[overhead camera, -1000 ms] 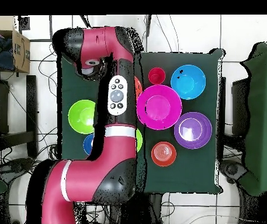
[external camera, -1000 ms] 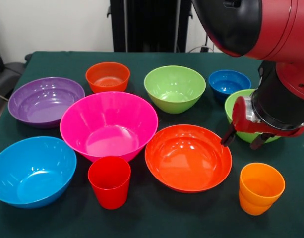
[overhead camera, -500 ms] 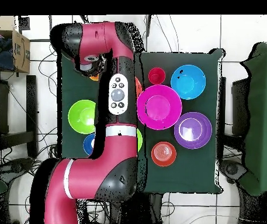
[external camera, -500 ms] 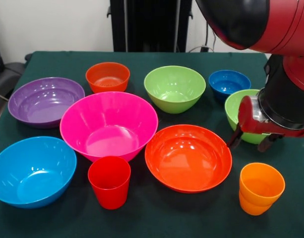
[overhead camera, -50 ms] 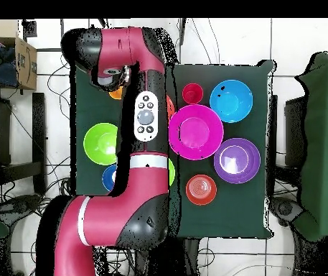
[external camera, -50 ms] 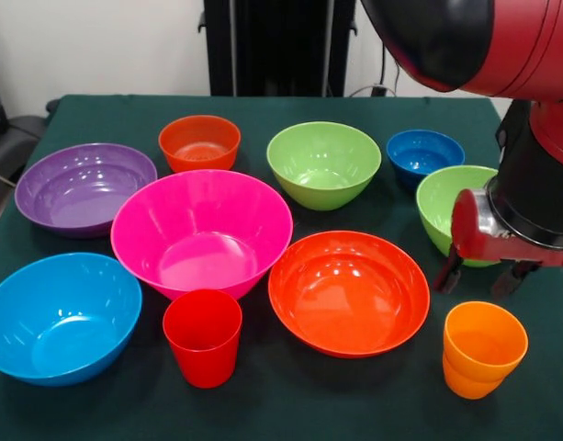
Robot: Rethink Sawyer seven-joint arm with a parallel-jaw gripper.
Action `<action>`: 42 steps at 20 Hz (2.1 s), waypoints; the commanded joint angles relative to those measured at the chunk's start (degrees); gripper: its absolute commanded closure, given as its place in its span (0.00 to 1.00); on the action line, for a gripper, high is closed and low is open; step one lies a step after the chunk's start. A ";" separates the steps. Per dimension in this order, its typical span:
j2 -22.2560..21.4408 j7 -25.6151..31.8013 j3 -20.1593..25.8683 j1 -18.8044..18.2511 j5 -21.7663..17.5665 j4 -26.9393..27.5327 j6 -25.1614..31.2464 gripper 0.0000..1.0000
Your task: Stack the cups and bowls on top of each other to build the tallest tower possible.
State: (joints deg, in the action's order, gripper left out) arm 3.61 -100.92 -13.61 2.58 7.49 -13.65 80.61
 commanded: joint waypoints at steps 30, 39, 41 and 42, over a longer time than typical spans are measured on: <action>-12.89 -2.84 7.60 2.52 -1.16 -41.02 -34.69 0.00; -11.88 -3.61 8.12 2.43 -0.47 -39.13 -34.86 0.00; -11.79 -3.70 8.26 2.39 -0.28 -38.85 -34.89 0.00; -11.77 -3.67 8.32 2.24 -0.19 -38.70 -35.14 0.00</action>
State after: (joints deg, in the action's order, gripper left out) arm -9.32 -100.92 -12.64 4.10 7.65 -48.35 47.45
